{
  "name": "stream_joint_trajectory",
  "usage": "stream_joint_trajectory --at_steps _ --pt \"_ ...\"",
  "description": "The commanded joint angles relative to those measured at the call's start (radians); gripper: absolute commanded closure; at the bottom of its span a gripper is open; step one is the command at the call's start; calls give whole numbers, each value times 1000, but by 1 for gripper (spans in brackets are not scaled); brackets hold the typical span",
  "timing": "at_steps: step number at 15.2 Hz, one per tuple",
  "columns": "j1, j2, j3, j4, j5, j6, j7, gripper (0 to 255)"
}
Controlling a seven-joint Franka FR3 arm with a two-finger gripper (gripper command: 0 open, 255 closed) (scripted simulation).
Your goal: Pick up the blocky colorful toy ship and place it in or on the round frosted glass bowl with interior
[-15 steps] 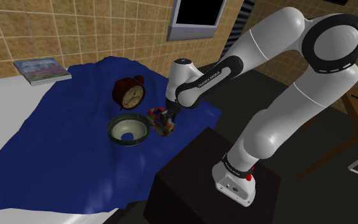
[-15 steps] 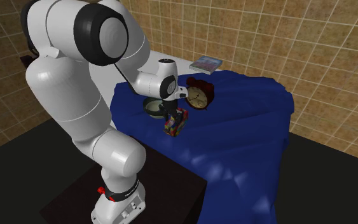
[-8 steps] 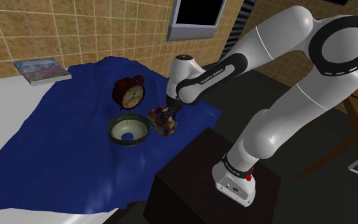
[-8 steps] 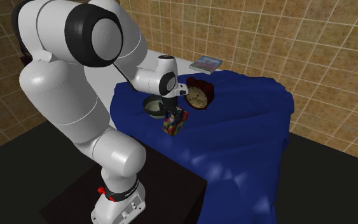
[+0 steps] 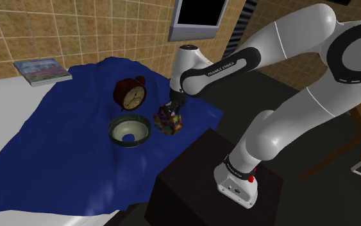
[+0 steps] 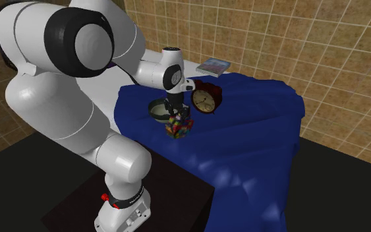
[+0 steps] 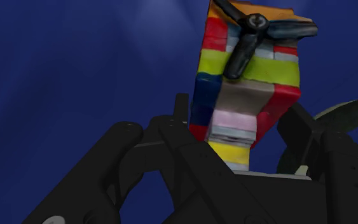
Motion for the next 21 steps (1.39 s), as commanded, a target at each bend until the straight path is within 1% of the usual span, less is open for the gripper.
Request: stream_joint_trajectory --at_steps 1,11,21 --pt "0 -21 -3 15 2 -35 -5 255" --pt "5 -116 -8 84 13 -199 -19 255" --pt "7 -175 -11 170 18 -344 -29 255"
